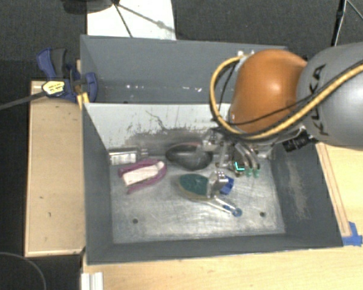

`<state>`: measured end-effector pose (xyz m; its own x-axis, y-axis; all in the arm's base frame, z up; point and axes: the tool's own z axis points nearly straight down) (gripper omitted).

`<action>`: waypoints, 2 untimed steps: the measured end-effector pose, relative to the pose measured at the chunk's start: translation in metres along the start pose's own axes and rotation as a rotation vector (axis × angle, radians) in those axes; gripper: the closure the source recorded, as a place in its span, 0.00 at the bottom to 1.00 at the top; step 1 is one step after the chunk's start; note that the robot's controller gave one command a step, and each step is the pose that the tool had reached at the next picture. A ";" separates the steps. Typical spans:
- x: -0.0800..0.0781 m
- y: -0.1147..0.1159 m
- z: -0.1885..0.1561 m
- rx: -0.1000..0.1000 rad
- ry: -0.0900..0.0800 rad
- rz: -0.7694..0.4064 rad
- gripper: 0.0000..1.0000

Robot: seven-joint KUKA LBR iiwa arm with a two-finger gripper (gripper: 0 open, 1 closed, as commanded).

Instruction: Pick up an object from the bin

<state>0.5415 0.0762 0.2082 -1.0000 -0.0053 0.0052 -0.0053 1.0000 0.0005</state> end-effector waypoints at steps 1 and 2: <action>-0.037 0.018 0.138 -0.004 0.001 -0.250 0.00; -0.043 -0.032 0.118 0.002 -0.010 -0.202 0.00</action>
Offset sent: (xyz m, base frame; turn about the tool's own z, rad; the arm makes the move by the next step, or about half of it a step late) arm 0.0368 0.0150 -0.1382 -0.2479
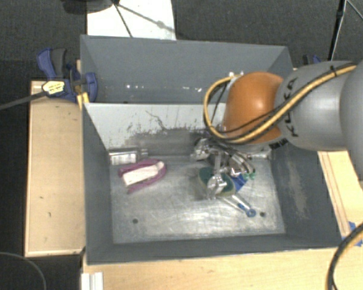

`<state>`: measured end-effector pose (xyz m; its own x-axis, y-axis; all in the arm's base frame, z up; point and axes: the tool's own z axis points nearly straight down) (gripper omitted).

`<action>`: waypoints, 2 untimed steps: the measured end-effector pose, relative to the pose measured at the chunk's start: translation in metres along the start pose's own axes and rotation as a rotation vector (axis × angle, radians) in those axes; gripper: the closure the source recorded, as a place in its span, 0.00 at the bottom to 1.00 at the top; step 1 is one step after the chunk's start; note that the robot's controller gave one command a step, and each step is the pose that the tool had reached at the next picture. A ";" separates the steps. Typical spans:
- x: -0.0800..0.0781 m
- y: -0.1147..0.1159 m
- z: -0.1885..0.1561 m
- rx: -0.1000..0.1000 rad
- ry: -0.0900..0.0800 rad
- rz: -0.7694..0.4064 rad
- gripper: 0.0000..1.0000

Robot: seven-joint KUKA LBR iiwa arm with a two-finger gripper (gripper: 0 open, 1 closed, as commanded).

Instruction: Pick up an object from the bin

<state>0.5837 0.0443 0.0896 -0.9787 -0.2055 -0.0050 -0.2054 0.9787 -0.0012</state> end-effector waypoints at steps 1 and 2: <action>0.006 -0.055 -0.014 0.000 -0.002 0.178 0.00; 0.042 -0.100 0.003 -0.002 0.005 0.349 0.00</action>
Offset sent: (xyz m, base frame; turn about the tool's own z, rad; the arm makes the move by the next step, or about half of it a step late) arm 0.0046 -0.0536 0.0127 0.1767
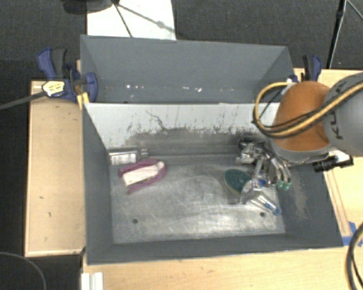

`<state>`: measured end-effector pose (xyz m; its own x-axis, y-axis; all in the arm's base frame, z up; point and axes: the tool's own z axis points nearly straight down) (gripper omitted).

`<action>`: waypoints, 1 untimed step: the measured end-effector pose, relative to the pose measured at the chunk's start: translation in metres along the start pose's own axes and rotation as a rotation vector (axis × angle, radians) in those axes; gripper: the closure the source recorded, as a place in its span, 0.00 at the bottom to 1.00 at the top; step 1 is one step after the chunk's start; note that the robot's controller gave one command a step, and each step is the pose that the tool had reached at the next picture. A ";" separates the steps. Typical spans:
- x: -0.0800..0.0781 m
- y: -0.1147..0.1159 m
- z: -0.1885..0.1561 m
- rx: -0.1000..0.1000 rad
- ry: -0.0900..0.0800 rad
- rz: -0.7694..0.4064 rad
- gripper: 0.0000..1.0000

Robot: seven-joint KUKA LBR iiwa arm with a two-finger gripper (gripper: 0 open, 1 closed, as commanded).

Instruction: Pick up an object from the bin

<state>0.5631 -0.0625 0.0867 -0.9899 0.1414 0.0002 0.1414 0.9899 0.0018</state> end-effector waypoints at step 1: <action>0.000 0.001 0.000 -0.001 0.000 0.000 1.00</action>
Offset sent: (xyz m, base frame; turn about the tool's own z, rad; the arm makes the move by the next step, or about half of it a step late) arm 0.0000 0.0000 0.0000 0.0000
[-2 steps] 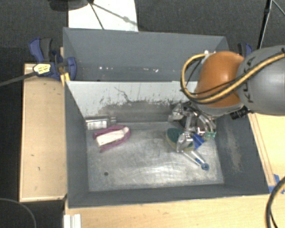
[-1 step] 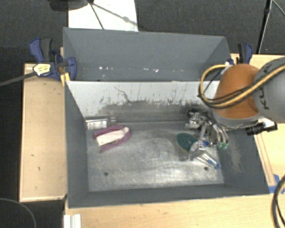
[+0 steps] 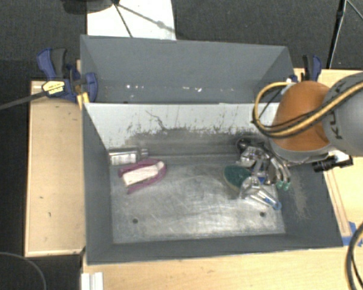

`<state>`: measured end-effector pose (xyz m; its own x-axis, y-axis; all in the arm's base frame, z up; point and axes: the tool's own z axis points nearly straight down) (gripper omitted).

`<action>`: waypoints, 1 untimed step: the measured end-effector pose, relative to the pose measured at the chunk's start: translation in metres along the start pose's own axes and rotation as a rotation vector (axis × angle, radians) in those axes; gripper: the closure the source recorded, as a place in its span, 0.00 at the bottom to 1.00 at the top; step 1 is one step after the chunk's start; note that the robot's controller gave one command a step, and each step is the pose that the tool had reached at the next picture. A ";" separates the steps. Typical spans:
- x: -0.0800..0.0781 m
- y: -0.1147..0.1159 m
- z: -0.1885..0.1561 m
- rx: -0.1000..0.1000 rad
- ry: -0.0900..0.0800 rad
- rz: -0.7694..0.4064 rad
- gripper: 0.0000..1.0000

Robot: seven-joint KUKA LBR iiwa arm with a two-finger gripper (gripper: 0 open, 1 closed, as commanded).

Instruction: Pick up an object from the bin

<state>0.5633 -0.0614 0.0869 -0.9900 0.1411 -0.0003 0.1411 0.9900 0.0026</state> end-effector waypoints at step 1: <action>-0.016 0.012 -0.128 0.001 -0.011 -0.023 1.00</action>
Offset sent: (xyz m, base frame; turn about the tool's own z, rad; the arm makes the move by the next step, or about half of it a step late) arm 0.0142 0.0085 0.1225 -0.0203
